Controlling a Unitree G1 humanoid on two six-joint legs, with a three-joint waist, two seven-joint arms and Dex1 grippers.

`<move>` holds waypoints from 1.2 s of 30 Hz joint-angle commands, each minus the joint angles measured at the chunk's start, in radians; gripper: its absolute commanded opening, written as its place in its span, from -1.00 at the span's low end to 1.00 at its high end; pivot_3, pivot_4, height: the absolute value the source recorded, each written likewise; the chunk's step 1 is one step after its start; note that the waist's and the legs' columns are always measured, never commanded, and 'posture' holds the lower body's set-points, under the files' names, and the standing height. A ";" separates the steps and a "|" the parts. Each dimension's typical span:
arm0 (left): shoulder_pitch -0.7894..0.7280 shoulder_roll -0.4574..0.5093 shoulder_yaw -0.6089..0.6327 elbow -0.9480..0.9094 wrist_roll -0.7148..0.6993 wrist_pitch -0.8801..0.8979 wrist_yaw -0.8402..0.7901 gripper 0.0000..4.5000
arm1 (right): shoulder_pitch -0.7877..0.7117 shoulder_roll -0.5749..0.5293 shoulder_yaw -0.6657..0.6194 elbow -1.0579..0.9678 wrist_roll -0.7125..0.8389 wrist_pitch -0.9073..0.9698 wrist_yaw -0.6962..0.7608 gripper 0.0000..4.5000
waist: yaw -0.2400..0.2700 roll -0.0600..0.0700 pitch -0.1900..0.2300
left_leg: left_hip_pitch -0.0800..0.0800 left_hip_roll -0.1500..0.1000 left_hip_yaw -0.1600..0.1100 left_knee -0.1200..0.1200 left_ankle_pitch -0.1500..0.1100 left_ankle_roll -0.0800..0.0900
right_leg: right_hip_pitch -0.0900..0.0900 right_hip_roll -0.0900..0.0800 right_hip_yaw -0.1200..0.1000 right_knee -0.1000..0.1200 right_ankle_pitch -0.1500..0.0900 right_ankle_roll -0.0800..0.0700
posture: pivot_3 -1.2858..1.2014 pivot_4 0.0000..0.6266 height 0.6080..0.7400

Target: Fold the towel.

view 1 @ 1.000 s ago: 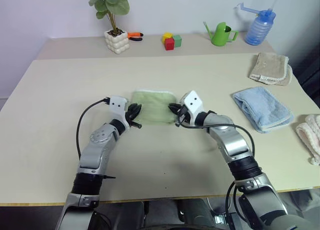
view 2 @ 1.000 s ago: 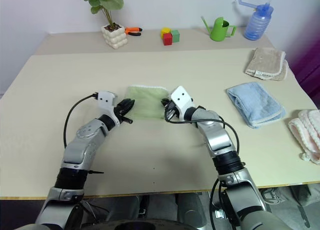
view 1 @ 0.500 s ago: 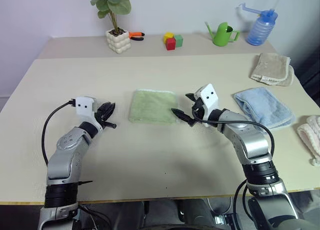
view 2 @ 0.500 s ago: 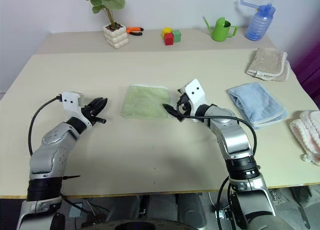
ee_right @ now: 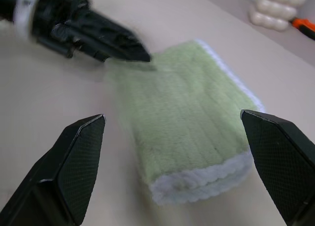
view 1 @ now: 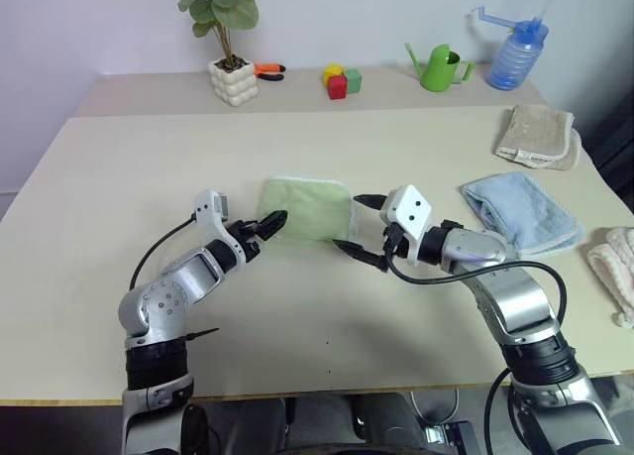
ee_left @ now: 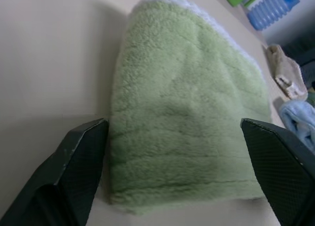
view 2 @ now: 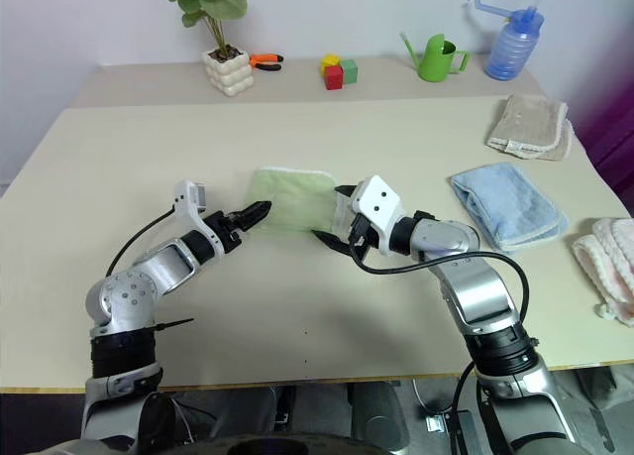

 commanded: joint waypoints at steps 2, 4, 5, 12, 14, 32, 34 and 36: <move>-0.003 -0.042 -0.029 -0.013 -0.024 0.037 0.034 0.74 | 0.001 -0.005 -0.001 -0.054 0.008 -0.037 0.011 1.00 | 0.003 0.000 0.000 | 0.000 0.000 0.000 0.000 0.000 0.000 | 0.000 0.000 0.000 0.000 0.000 0.000 | 0.03 -0.52 0.80; -0.012 -0.077 0.003 -0.012 -0.050 0.035 0.059 0.40 | 0.006 -0.010 0.006 -0.060 0.002 -0.043 0.016 1.00 | 0.004 0.000 0.000 | 0.000 0.000 0.000 0.000 0.000 0.000 | 0.000 0.000 0.000 0.000 0.000 0.000 | 0.03 -0.52 0.80; -0.014 -0.086 0.013 -0.016 -0.057 0.033 0.068 0.18 | 0.012 -0.015 0.010 -0.067 -0.002 -0.044 0.018 1.00 | 0.004 0.000 0.000 | 0.000 0.000 0.000 0.000 0.000 0.000 | 0.000 0.000 0.000 0.000 0.000 0.000 | 0.03 -0.52 0.80; 0.010 -0.104 0.010 -0.050 -0.063 0.008 0.082 -0.97 | 0.056 -0.036 0.024 -0.098 -0.018 -0.054 0.022 1.00 | 0.000 0.000 0.000 | 0.000 0.000 0.000 0.000 0.000 0.000 | 0.000 0.000 0.000 0.000 0.000 0.000 | 0.03 -0.52 0.80; -0.005 -0.111 0.008 -0.070 0.008 -0.145 0.070 -0.97 | 0.053 -0.031 0.019 -0.087 -0.016 -0.053 0.017 1.00 | 0.001 0.000 0.000 | 0.000 0.000 0.000 0.000 0.000 0.000 | 0.000 0.000 0.000 0.000 0.000 0.000 | 0.03 -0.52 0.80; -0.055 -0.025 0.511 0.148 0.120 -0.774 0.537 -0.97 | 0.035 -0.022 0.047 -0.045 -0.019 -0.082 0.026 1.00 | 0.022 -0.005 -0.001 | -0.001 -0.001 0.000 0.001 0.001 -0.001 | 0.000 -0.001 0.000 -0.002 0.001 0.001 | 0.03 -0.52 0.80; -0.032 -0.048 0.514 0.121 0.103 -0.776 0.561 -0.97 | 0.030 -0.021 0.047 -0.037 -0.019 -0.084 0.030 1.00 | 0.025 -0.006 -0.002 | -0.001 -0.001 0.000 0.001 0.000 -0.001 | 0.001 -0.001 0.000 -0.002 0.001 0.001 | 0.03 -0.52 0.80; -0.016 -0.069 0.510 0.096 0.090 -0.776 0.587 -0.97 | 0.029 -0.022 0.046 -0.032 -0.018 -0.087 0.033 1.00 | 0.025 -0.007 -0.002 | -0.001 -0.001 0.000 0.001 0.000 -0.001 | 0.001 -0.001 0.000 -0.002 0.001 0.001 | 0.03 -0.52 0.80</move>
